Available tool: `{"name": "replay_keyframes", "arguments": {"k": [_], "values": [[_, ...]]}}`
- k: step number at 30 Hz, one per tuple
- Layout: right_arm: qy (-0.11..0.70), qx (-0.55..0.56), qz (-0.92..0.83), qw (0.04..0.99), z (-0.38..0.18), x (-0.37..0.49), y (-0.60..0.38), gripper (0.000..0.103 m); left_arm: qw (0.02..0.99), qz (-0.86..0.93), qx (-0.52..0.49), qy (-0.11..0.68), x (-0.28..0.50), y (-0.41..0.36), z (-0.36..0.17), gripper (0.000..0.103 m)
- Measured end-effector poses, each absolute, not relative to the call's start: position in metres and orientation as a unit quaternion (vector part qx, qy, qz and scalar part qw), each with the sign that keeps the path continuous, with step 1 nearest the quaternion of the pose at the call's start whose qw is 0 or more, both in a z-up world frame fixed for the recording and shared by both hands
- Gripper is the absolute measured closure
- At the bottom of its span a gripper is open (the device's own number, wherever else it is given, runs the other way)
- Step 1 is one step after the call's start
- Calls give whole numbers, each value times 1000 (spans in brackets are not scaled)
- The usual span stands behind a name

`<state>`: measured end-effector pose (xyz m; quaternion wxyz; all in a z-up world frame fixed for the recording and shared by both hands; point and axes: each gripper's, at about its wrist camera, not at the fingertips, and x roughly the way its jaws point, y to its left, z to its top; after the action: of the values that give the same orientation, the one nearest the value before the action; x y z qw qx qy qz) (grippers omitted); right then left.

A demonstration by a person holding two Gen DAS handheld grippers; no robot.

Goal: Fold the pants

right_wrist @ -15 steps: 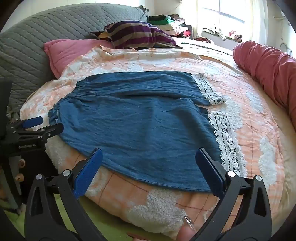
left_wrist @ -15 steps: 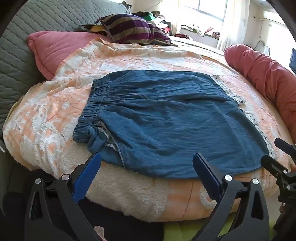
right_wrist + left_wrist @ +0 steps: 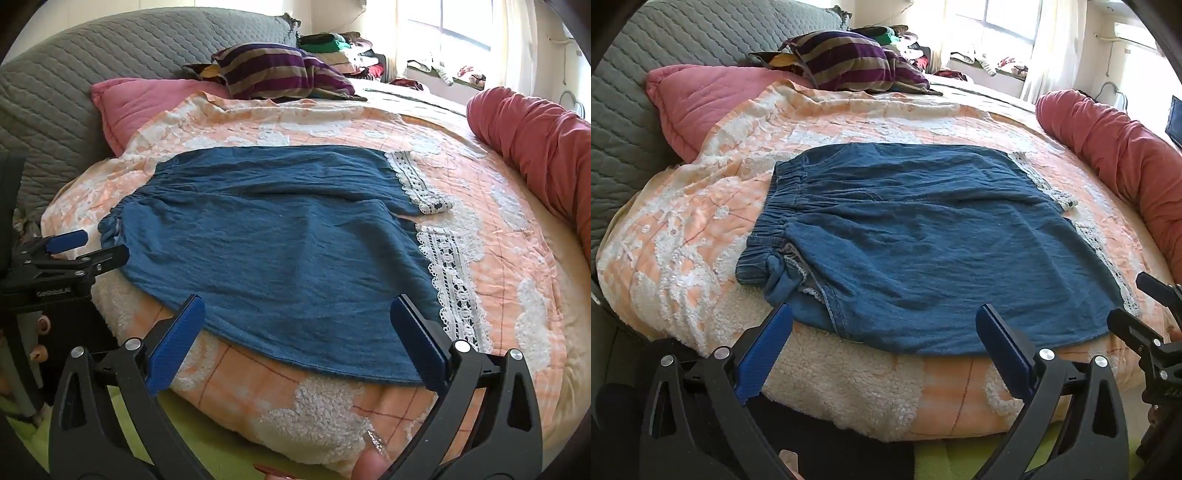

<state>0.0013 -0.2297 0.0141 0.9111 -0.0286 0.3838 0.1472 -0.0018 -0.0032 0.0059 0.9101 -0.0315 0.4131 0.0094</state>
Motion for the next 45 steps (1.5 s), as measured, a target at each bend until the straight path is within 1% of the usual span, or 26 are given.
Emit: {"name": "replay_keyframes", "arguments": {"k": [45], "values": [[384, -27, 145, 912, 16, 3, -230, 8, 912, 9, -34, 408, -4, -6, 10, 4]]}}
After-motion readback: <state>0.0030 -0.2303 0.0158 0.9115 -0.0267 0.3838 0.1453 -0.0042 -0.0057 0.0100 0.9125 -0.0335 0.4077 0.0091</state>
